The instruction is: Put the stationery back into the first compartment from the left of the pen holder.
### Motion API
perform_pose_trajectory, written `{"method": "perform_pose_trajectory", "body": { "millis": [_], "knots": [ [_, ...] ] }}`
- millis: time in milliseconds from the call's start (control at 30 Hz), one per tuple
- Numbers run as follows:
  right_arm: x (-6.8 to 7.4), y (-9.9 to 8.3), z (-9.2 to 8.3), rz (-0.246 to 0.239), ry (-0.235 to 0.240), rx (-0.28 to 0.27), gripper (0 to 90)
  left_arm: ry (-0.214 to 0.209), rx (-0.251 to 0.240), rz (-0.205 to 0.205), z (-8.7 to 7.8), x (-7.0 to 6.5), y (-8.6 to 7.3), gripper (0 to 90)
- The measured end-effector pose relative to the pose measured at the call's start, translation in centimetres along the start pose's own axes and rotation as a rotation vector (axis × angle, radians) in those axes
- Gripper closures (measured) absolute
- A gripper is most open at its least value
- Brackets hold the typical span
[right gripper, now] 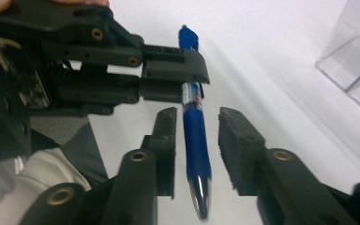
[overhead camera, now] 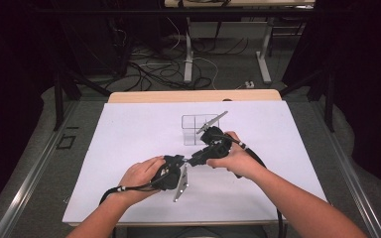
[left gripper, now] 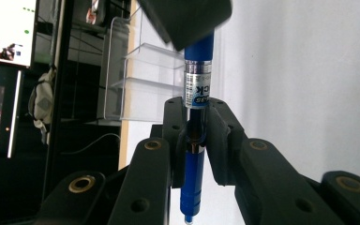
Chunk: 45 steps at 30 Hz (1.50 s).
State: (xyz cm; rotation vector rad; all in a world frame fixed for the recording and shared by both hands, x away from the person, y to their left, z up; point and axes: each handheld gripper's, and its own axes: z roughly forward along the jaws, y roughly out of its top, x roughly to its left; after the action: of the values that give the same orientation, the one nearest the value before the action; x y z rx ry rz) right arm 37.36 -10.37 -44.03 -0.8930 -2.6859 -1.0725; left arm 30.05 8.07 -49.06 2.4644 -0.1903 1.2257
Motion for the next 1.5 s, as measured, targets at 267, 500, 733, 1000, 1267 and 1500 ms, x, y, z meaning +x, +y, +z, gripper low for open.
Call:
{"method": "perform_pose_trajectory", "body": {
  "millis": [267,500,733,1000,1267,1500],
  "knots": [
    [-0.9,-1.5,-1.0,-0.034,-0.037,-0.073,50.4,-0.008,0.015,-0.042,0.3,0.5,-0.4,79.5],
    [-1.0,-2.6,-1.8,-0.061,-0.071,-0.115,44.2,-0.022,-0.006,-0.156,0.8,1.7,-0.8,79.5],
    [-1.4,-3.8,-2.2,-0.033,-0.123,-0.151,35.7,-0.045,-0.029,-0.262,1.0,3.2,-1.1,79.5],
    [-1.7,-4.8,-2.6,-0.019,-0.193,-0.206,24.1,-0.080,-0.064,-0.441,1.1,5.1,-1.8,79.5],
    [-2.1,-5.6,-2.9,0.015,-0.265,-0.280,17.6,-0.124,-0.140,-0.608,1.3,6.8,-2.2,79.5],
    [-2.2,-6.2,-3.3,0.038,-0.299,-0.318,15.0,-0.203,-0.178,-0.807,1.7,8.4,-2.6,79.5]
  ]
}}
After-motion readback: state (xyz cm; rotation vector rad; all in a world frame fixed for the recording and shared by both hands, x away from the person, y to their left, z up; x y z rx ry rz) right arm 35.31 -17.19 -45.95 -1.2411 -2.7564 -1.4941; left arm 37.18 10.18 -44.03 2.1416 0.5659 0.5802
